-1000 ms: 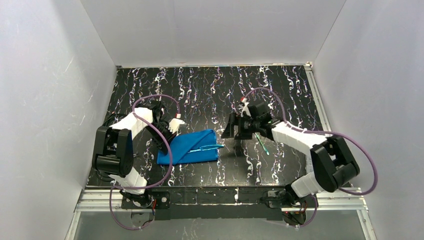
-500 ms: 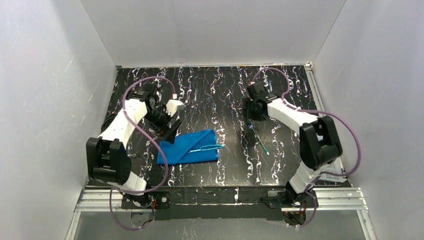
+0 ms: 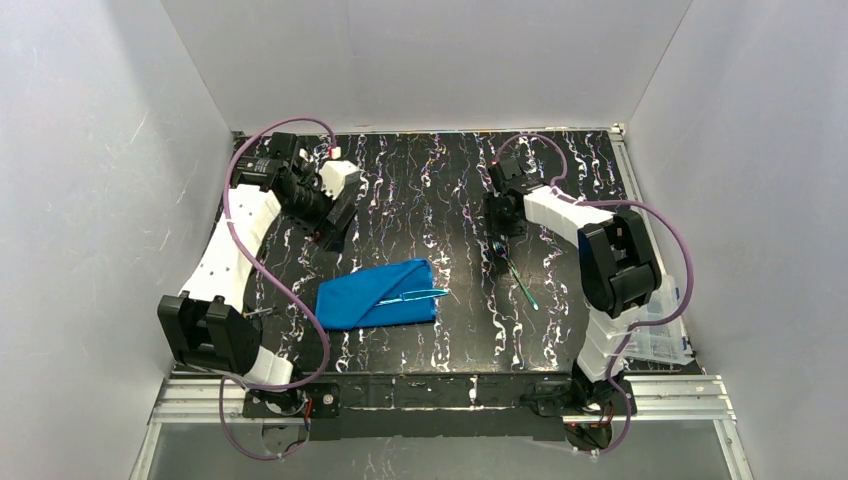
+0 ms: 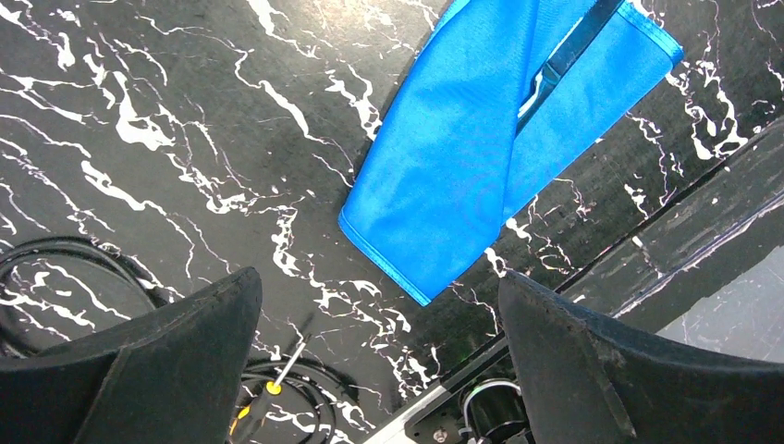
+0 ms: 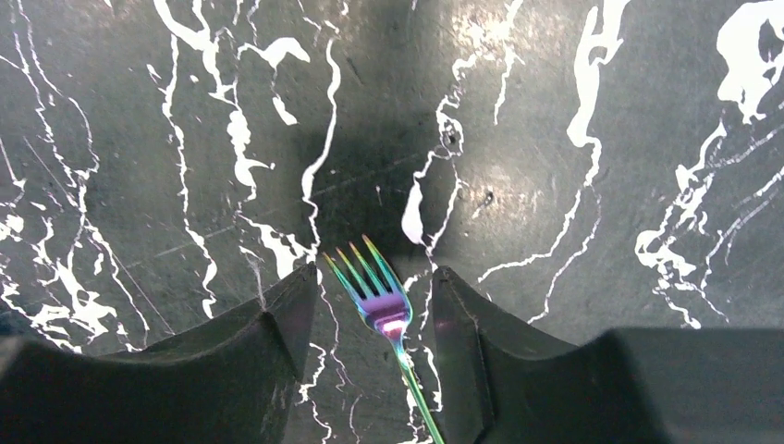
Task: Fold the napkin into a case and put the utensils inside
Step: Pick up the fork from the center of the board.
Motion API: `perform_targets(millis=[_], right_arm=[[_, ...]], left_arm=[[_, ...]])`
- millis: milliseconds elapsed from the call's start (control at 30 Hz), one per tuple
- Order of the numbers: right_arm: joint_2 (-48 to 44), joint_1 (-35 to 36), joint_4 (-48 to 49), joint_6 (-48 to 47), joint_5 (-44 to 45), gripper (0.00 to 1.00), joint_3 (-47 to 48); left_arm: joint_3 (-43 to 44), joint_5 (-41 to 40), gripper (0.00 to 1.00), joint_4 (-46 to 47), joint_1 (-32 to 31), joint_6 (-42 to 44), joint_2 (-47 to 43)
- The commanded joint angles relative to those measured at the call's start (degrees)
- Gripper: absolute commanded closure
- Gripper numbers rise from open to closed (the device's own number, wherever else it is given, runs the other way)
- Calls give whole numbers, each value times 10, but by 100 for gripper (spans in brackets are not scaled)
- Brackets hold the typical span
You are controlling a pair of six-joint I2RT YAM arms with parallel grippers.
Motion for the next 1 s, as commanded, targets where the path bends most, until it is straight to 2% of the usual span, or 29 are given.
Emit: perform_targets(millis=[0,167,233,300,433,500,667,833,967], right_arm=[[26,-6,23,-6,-37,44,28],[48,-6,31,-5,-58,48,29],[50,-7,32,-7,-61,53,28],[51,-10,32,-7,-59,63,28],[51,-19,30,0,-58,94,32],[49,-23,23,5,-50,99,36],[30,-44,9,30,-26,99,39],[-13,-58,11,74,-45,99,35],[-63,-58,37,127,-55,99,19]], left_arm=[[32,-14,1,-22,3,-18,-3],[49,-20,2,-19,3,-39,1],[50,-31,2,-14,4,-48,0],[50,-41,2,-7,5,-53,-2],[51,-37,1,-5,7,-52,-5],[50,-31,2,-7,7,-51,-6],[45,-5,2,-8,7,-62,-4],[54,73,2,-10,5,-96,9],[68,118,2,-2,-31,-128,32]])
